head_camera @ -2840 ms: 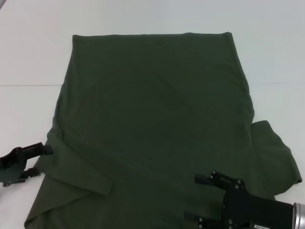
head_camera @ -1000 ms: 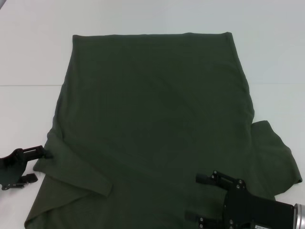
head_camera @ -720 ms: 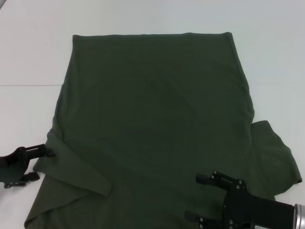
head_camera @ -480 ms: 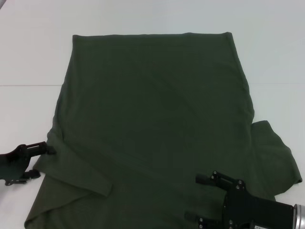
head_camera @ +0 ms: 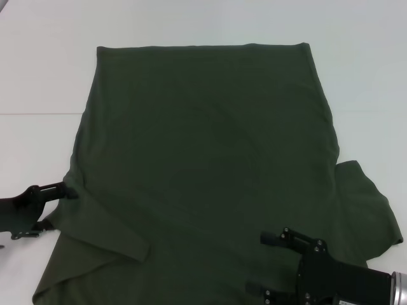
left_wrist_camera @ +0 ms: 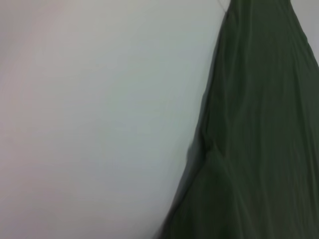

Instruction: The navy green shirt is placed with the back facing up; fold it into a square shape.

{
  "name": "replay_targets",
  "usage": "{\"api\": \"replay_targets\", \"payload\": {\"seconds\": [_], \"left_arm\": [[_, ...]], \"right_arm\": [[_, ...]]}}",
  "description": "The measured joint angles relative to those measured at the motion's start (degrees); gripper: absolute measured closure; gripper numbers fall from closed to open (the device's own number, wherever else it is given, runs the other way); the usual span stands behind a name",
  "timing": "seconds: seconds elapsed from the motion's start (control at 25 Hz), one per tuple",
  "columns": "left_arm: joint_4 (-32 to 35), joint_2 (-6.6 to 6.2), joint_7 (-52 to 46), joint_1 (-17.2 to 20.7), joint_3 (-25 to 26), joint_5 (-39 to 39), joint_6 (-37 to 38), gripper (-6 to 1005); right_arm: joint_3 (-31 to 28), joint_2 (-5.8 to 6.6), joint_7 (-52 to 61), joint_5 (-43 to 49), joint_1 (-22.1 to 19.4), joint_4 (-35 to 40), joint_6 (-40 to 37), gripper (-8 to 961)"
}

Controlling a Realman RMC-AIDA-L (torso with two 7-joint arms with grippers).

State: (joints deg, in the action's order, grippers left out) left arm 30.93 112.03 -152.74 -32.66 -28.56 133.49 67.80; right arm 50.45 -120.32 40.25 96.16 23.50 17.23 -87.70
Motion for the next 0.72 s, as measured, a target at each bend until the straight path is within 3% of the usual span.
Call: {"api": "replay_targets", "payload": {"seconds": [0.48,0.72], "left_arm": [[0.0,0.17,0.52,-0.38,-0.35,0.08,-1.15,168],[0.0,-0.06,0.63,-0.36,-1.14,0.18,-2.15,366]], "right_arm": [[0.0,0.0,0.0,-0.05,-0.02,0.0,0.02,57],[0.0,0.03,0.0,-0.43,0.0,0.08,-0.14,57]]}}
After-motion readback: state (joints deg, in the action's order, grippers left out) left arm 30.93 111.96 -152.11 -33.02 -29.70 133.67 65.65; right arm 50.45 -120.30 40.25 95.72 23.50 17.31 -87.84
